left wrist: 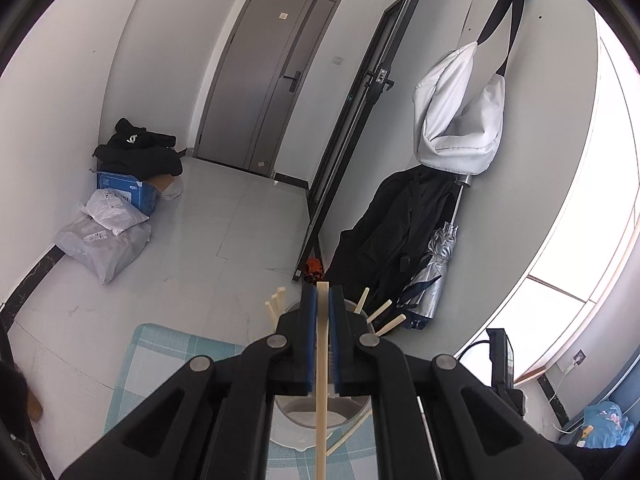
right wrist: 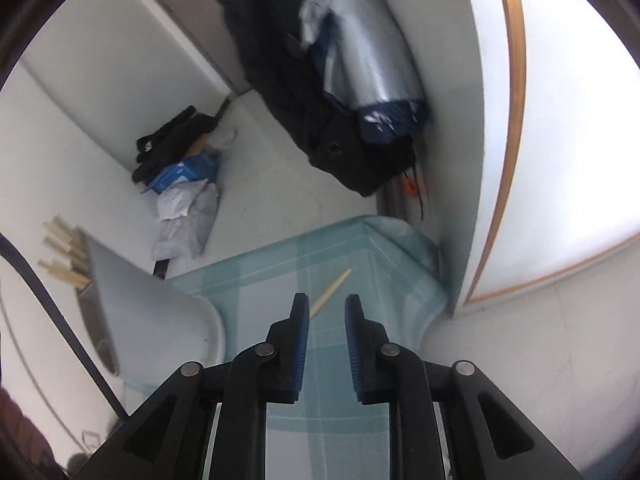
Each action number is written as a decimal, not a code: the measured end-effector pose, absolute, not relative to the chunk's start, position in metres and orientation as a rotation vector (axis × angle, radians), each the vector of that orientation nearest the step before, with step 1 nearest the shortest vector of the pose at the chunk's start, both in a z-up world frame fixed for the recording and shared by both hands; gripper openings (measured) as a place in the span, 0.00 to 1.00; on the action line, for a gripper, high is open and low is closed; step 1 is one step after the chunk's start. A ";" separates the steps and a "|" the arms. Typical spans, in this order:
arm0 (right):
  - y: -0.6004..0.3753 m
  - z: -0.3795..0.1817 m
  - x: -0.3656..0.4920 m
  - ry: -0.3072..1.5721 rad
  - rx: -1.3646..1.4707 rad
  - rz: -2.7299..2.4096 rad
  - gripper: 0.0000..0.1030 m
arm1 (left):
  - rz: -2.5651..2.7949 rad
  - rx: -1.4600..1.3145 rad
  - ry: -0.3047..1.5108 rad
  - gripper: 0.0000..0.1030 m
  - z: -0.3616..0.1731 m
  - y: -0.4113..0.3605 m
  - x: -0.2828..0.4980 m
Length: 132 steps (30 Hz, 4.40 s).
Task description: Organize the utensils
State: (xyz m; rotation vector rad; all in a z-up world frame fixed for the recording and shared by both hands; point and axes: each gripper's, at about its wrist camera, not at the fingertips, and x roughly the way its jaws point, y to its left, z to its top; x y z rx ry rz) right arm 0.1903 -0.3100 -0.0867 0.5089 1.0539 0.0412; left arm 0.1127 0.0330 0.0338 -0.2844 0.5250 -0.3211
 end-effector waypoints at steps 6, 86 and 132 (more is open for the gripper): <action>-0.299 -0.103 0.204 1.051 0.494 -0.004 0.19 | -0.310 -0.296 0.533 0.03 0.030 0.038 0.112; -0.174 0.088 0.094 0.481 0.224 0.349 0.03 | -0.272 -0.297 0.410 0.03 0.074 0.036 0.161; -0.123 0.103 0.192 0.036 0.140 0.310 0.03 | -0.278 -0.209 0.216 0.03 0.037 0.018 0.208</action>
